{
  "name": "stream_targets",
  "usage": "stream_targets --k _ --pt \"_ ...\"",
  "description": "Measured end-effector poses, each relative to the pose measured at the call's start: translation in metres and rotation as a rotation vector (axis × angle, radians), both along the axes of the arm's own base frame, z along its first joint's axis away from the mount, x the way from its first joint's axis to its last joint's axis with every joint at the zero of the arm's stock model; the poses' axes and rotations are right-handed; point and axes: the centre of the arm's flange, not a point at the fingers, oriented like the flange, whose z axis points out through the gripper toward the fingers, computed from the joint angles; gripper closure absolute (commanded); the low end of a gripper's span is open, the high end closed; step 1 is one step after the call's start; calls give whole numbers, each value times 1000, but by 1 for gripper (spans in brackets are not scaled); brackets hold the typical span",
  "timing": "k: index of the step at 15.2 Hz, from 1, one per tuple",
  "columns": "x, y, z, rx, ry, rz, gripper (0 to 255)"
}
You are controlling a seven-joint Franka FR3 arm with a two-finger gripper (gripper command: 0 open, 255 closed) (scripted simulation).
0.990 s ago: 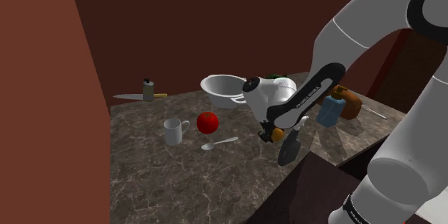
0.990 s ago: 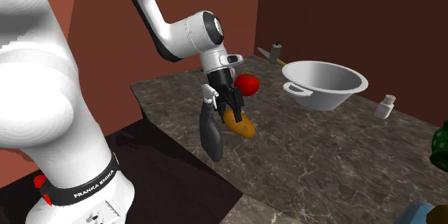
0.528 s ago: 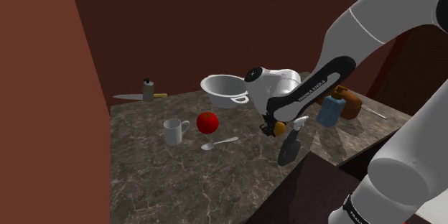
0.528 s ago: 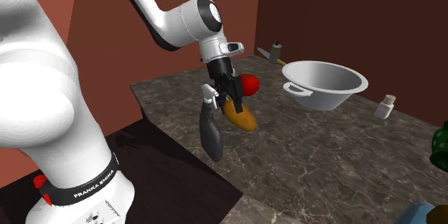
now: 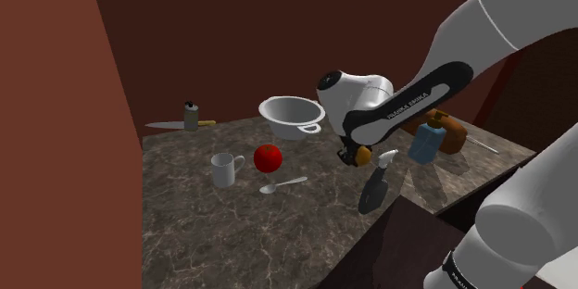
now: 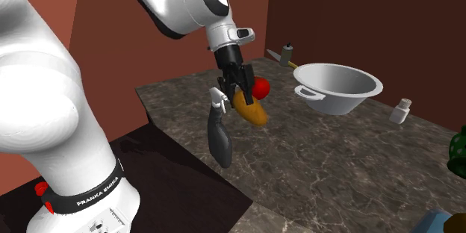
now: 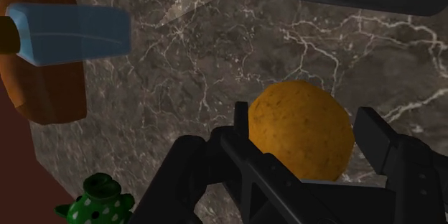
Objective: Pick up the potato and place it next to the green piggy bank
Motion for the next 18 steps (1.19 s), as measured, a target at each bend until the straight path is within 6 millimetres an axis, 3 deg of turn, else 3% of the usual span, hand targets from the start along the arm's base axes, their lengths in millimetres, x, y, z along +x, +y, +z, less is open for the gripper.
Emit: stream_targets --k 15,18 --pt "0 1 79 0 0 0 255" --pt "16 -24 83 1 0 0 255"
